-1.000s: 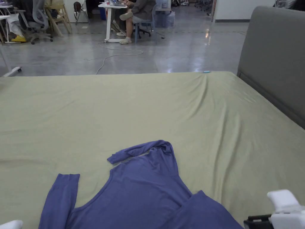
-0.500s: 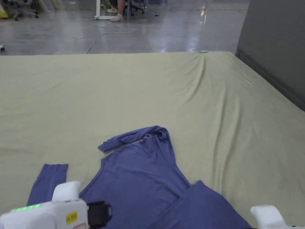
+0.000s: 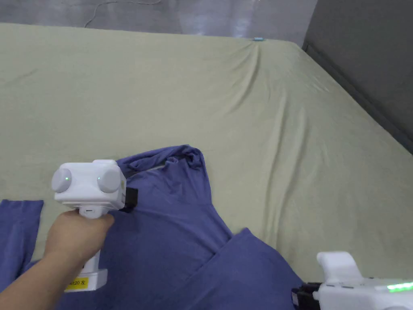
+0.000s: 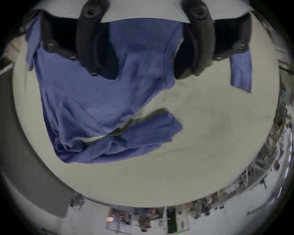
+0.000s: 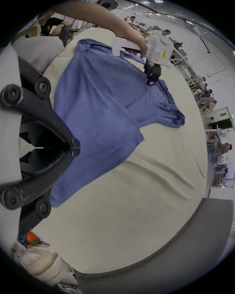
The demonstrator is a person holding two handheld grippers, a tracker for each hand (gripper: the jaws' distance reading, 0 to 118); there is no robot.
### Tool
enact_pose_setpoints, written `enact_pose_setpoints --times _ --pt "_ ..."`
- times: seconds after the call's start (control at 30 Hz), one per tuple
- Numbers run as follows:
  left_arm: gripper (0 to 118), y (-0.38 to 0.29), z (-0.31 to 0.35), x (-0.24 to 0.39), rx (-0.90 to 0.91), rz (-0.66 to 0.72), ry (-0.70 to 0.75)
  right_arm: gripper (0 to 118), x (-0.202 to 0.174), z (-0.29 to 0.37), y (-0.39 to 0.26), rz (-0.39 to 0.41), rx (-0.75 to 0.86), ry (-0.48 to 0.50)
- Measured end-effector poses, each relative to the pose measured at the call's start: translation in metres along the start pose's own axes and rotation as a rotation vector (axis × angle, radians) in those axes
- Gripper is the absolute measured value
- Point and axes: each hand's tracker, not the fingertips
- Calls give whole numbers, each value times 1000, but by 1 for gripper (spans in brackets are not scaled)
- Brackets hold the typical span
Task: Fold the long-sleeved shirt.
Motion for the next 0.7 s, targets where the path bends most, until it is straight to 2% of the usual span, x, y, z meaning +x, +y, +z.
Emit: enact_pose_setpoints --times 0.03,0.07,0.1,0.13,0.2,0.23,0.33,0.37,0.4,0.43,0.47,0.5,0.53,0.57,0.6,0.63,0.7 --pt "60 -4 4 3 16 -17 -2 0 1 -5 13 -8 4 10" --pt "31 -3 21 2 22 -4 -6 32 1 -9 24 -6 14 15" --pt "4 -4 27 -1 24 30 -76 74 1 -18 44 -6 25 8" --pt "1 -5 29 -4 2 59 -122 114 -1 -29 59 -17 31 -32" --pt "1 0 35 -11 -7 70 -120 116 -8 -49 86 -30 89 -23" --pt "1 -1 37 -14 -4 79 -122 116 -10 -64 98 -49 60 -12" --pt "1 3 40 -19 -8 99 -136 115 -23 -104 131 -88 -99 -19" --pt "1 3 40 -18 -7 96 -136 104 -25 -115 133 -103 -126 -35" --pt "1 2 41 -18 -7 92 -135 82 -28 -124 135 -107 -150 -55" --pt "1 1 41 -18 -6 89 -133 69 -31 -130 131 -70 -163 -71" --pt "1 4 40 -19 -6 87 -133 69 -35 -132 129 -27 -165 -124" --pt "1 4 39 -19 -6 85 -131 65 -37 -123 127 -13 -111 -105" --pt "1 3 38 -18 -9 79 -128 54 -39 -118 125 13 -108 -128" --pt "1 2 38 -17 -8 73 -125 24 -46 -115 124 21 -104 -133" --pt "1 5 36 -17 -9 67 -118 0 -48 -112 121 52 -93 -148" --pt "1 5 35 -18 -9 64 -114 1 -47 -111 119 75 -95 -165" --pt "1 7 37 -20 -13 82 -120 1 -42 -103 115 46 -105 -124"
